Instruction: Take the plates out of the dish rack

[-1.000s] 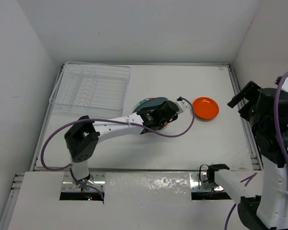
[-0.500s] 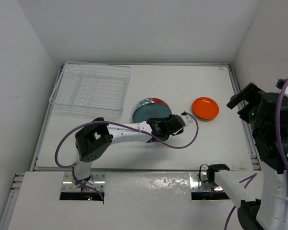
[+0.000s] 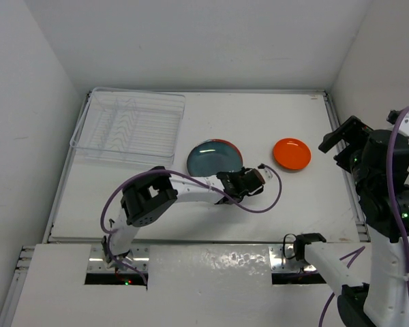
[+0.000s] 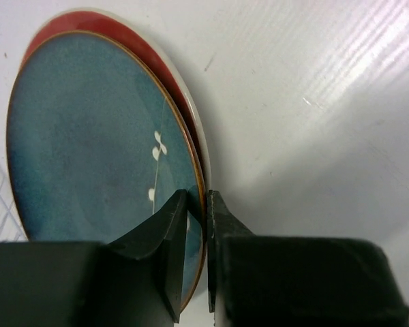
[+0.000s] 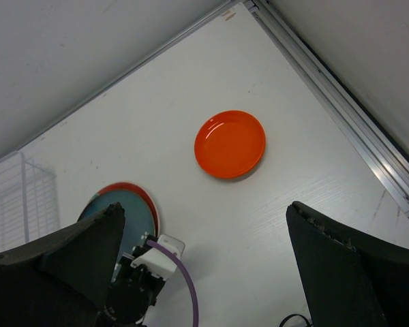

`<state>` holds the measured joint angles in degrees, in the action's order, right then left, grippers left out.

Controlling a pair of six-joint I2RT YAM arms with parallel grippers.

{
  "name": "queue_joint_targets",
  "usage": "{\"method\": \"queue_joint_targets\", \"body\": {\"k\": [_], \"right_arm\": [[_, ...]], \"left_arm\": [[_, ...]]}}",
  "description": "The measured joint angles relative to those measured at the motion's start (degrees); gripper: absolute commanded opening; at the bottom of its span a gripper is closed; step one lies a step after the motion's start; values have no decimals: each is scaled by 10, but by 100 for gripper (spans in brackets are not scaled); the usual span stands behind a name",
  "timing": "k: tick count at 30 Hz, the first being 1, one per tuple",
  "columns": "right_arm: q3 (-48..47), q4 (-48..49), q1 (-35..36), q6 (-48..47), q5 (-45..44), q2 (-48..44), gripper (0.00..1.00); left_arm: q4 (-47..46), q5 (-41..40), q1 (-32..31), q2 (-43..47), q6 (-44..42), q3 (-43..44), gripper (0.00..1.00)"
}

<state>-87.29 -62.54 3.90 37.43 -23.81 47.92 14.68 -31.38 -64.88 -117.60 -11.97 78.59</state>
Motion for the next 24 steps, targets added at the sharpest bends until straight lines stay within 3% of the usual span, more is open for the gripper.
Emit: {"method": "queue_joint_targets", "body": {"k": [9,11,14,16,24], "right_arm": [[5,8,0,-2,8,0,99],[5,8,0,-3,10,0,99],[5,8,0,-4,14,0,99],[5,8,0,-4,16,0,99],[5,8,0,-4,20,0,99]], "left_arm": [[17,-16,0,-42,6,59,13],[22,-16,0,-45,7,67,18],[28,-12,2,-46,12,72,41],[27,-8,2,-46,15,69,51],[26,-9,20,-42,33,43,57]]}}
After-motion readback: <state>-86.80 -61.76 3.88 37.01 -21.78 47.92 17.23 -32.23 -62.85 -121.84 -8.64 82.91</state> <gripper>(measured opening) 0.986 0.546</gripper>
